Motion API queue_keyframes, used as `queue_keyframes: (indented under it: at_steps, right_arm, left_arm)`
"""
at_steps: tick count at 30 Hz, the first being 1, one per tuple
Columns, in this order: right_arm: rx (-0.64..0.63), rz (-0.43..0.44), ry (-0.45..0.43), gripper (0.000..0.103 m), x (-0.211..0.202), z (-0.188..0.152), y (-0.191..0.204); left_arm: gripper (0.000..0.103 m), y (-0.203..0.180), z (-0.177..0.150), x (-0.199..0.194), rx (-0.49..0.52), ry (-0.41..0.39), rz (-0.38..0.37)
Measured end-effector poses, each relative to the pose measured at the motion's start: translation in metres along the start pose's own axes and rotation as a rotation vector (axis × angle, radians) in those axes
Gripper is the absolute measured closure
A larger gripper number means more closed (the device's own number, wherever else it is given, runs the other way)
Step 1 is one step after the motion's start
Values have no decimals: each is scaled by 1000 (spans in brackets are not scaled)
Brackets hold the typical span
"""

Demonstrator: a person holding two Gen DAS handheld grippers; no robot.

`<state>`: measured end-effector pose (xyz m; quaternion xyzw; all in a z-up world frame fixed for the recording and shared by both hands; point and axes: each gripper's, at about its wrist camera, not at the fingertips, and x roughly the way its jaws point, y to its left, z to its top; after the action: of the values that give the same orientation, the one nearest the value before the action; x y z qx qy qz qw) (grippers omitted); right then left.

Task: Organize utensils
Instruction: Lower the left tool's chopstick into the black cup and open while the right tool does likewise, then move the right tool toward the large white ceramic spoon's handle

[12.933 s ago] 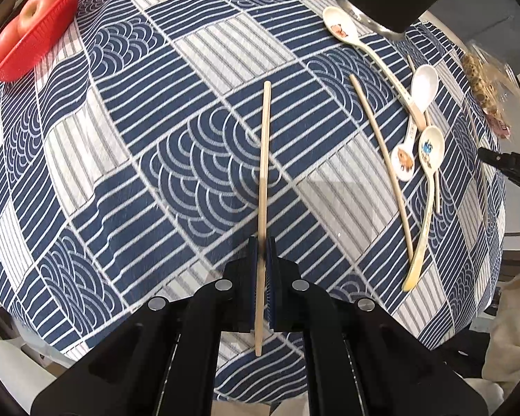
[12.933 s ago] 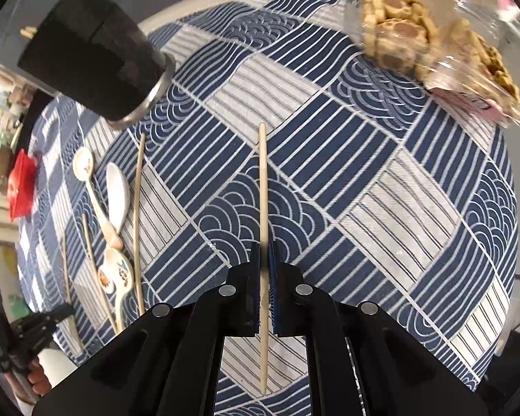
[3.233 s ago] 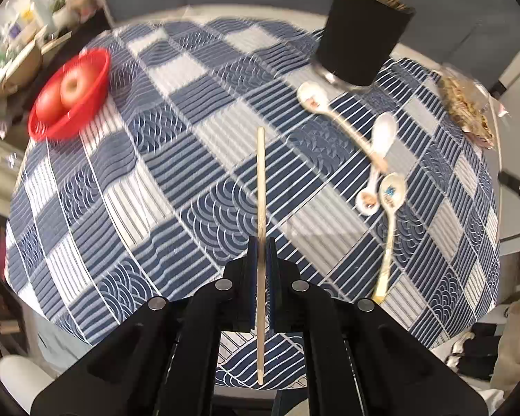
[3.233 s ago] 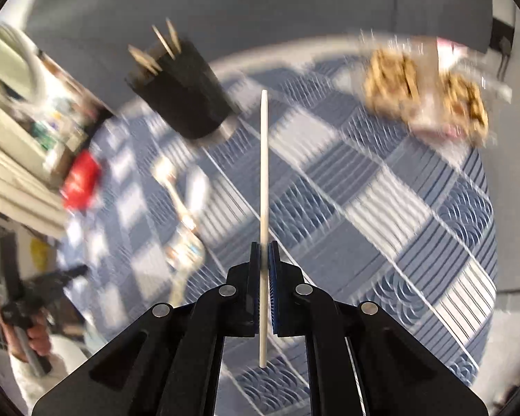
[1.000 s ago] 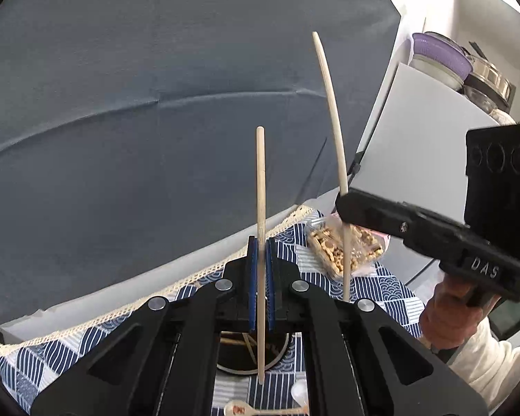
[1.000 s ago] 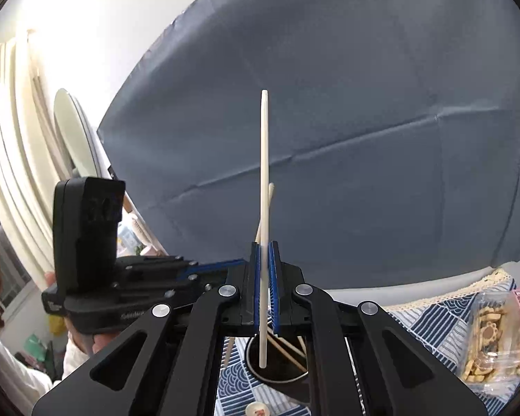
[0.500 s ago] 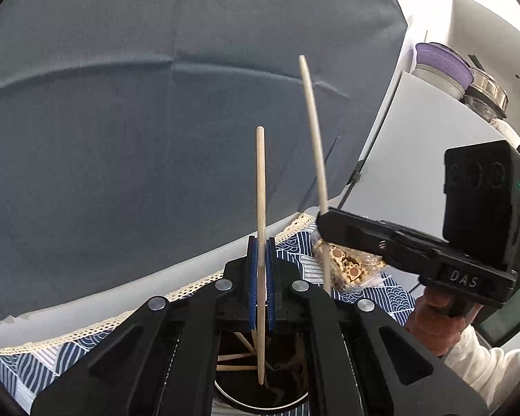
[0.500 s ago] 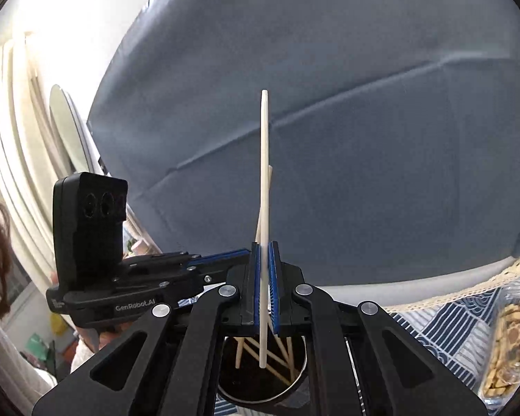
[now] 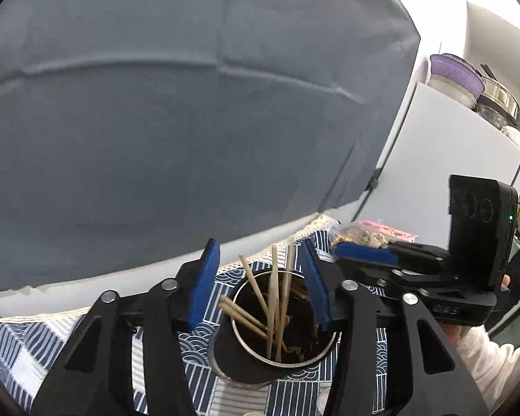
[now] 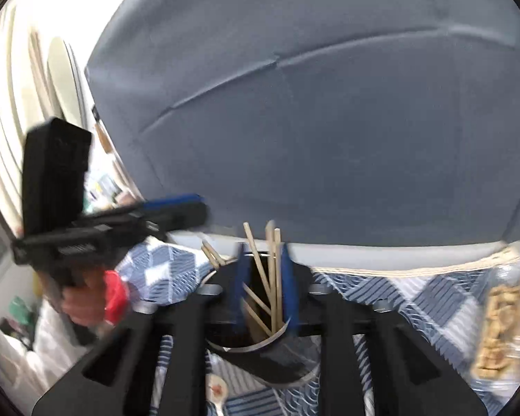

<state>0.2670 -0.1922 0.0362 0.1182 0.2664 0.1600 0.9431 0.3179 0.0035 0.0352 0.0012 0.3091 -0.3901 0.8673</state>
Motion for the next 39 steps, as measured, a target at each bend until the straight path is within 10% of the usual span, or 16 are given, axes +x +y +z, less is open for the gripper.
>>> queue_keyframes:
  at_steps: [10, 20, 39]
  right_arm:
    - [-53, -121, 98, 18, -59, -13, 25]
    - [-47, -136, 216, 16, -88, -41, 27]
    - [-122, -77, 274, 16, -147, -78, -5]
  left_arm:
    - [9, -14, -7, -66, -33, 87, 181]
    - [6, -43, -45, -91, -44, 174, 344]
    - [6, -127, -94, -106, -94, 210, 434]
